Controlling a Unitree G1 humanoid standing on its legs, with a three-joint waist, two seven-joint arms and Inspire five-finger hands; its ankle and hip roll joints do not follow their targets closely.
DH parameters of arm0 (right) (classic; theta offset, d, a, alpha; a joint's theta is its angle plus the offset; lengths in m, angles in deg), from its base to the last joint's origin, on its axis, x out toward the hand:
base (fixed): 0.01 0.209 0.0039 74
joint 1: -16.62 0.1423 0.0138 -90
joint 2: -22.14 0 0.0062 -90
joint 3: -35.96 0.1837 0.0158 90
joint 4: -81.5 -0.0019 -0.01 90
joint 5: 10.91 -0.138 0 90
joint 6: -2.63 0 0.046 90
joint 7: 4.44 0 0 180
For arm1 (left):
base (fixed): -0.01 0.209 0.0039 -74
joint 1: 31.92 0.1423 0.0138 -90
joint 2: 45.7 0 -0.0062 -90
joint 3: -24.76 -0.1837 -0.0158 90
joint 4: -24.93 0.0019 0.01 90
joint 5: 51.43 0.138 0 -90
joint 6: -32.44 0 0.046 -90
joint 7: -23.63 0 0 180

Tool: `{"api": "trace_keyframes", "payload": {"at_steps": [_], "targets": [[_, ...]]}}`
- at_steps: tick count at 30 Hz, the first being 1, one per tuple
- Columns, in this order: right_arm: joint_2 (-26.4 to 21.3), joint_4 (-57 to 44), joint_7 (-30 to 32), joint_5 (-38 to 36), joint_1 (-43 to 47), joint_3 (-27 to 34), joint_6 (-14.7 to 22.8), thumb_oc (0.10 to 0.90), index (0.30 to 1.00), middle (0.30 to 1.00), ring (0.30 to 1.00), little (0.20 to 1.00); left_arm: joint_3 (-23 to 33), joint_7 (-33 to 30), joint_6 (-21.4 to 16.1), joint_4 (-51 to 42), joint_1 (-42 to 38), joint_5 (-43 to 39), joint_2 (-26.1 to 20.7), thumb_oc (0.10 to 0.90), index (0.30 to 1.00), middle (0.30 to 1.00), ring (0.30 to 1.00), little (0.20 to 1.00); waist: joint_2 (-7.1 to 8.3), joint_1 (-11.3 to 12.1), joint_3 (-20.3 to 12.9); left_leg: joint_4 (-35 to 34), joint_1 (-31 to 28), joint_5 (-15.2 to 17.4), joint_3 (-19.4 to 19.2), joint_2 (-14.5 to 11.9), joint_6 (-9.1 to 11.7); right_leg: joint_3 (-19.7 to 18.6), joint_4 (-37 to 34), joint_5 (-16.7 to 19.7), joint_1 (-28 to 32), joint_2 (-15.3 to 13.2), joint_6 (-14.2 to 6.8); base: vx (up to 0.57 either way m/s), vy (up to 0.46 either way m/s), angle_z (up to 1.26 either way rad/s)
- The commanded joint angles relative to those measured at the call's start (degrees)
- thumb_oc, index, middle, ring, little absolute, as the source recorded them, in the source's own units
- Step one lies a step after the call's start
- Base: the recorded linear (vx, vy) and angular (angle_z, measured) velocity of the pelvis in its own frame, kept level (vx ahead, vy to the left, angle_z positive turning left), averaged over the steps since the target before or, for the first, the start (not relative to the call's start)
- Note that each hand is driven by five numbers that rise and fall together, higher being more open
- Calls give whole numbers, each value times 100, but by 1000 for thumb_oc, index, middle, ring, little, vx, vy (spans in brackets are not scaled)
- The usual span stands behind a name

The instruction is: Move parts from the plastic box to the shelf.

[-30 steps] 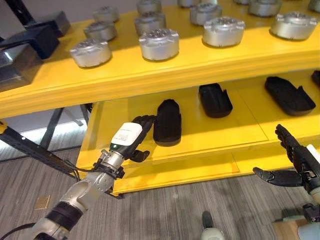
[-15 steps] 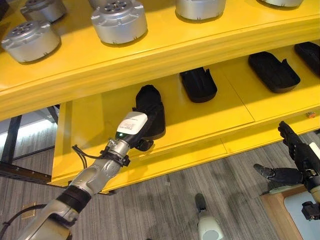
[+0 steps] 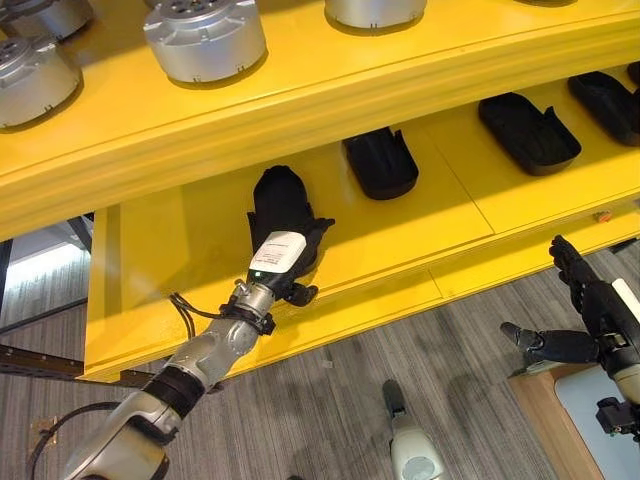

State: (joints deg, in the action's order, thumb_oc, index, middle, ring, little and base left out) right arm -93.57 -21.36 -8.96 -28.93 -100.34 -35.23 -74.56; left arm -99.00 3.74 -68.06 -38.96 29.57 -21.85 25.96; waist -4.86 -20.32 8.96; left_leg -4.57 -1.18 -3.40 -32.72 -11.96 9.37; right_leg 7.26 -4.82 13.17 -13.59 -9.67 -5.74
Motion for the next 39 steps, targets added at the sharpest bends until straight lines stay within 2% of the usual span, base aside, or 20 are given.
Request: {"api": "trace_keyframes", "payload": {"at_steps": [1, 13, 25, 28, 35, 39], "targets": [[-316, -725, 330, 41, 291, 411, 704, 900, 1000, 1000, 1000, 1000, 436, -535, -59, 165, -905, -235, 4, 900, 1000, 1000, 1000, 1000, 55, -83, 16, 21, 46, -973, 63, -1033, 508, -459, 743, -407, -75, -386, -652, -26, -14, -6], [-441, -691, 349, -12, 279, 334, 754, 900, 1000, 1000, 1000, 1000, 584, -838, 100, 842, -1104, -455, 86, 900, 1000, 1000, 1000, 1000, 165, -114, 1, 21, 105, -996, -54, -1093, 527, -553, 772, -359, -276, -327, -635, -14, -12, -5], [-577, -733, 343, -91, 296, 215, 793, 900, 1000, 1000, 1000, 1000, 501, -1004, 131, 1165, -1494, -675, 9, 900, 1000, 1000, 1000, 1000, 234, -155, -7, 23, 200, -1032, -98, -1131, 544, -616, 797, -322, -465, -283, -623, -4, -8, -2], [-605, -733, 329, -116, 260, 209, 796, 900, 1000, 1000, 1000, 1000, 541, -1005, 79, 1313, -1566, -874, 24, 900, 1000, 1000, 1000, 1000, 252, -172, -1, 25, 222, -1038, -120, -1135, 549, -641, 815, -319, -505, -260, -615, 0, 0, 0], [-558, -780, 300, -135, 196, 249, 805, 900, 1000, 1000, 1000, 1000, 831, -666, -326, 1234, -1371, -1975, 51, 900, 1000, 1000, 1000, 1000, 295, -189, -49, 33, 170, -1032, -189, -1169, 560, -697, 830, -324, -528, -214, -587, 9, -5, -4], [-512, -773, 283, -125, 198, 198, 804, 900, 1000, 1000, 1000, 1000, 954, -612, -386, 1331, -1368, -2349, 132, 900, 1000, 1000, 1000, 1000, 291, -212, -47, 31, 158, -1030, -206, -1172, 563, -699, 825, -323, -536, -205, -580, 2, -2, -1]]}}
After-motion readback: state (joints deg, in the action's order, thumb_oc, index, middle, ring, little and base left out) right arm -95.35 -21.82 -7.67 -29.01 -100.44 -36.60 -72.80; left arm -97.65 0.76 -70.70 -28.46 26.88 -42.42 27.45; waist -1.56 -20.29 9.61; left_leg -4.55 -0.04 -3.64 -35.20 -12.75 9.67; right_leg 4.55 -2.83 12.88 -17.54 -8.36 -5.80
